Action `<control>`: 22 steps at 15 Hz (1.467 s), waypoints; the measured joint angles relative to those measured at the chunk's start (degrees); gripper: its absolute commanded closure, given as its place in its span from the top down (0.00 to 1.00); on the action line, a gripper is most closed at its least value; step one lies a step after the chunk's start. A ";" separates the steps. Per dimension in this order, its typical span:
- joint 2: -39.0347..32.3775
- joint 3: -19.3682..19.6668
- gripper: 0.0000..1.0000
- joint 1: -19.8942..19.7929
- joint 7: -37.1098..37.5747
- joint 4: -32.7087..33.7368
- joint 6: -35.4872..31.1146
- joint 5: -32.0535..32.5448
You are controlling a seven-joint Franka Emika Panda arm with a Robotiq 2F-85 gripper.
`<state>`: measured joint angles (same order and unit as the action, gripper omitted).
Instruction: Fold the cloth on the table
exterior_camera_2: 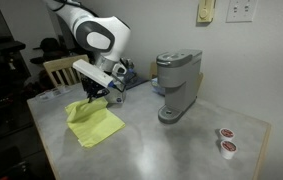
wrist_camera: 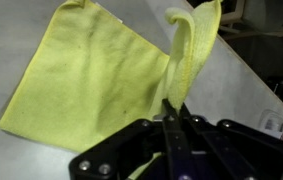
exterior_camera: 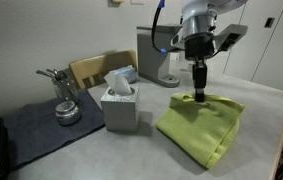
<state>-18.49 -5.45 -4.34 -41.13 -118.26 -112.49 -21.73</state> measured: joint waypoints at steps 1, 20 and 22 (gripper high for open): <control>-0.01 0.37 0.01 -0.26 -0.19 0.36 0.10 0.02; 1.22 9.40 1.00 -4.66 -6.02 6.67 16.24 19.23; 3.89 10.22 1.00 -4.66 -4.20 5.86 16.34 22.81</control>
<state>-14.60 4.77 -9.00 -45.32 -112.40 -96.15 1.07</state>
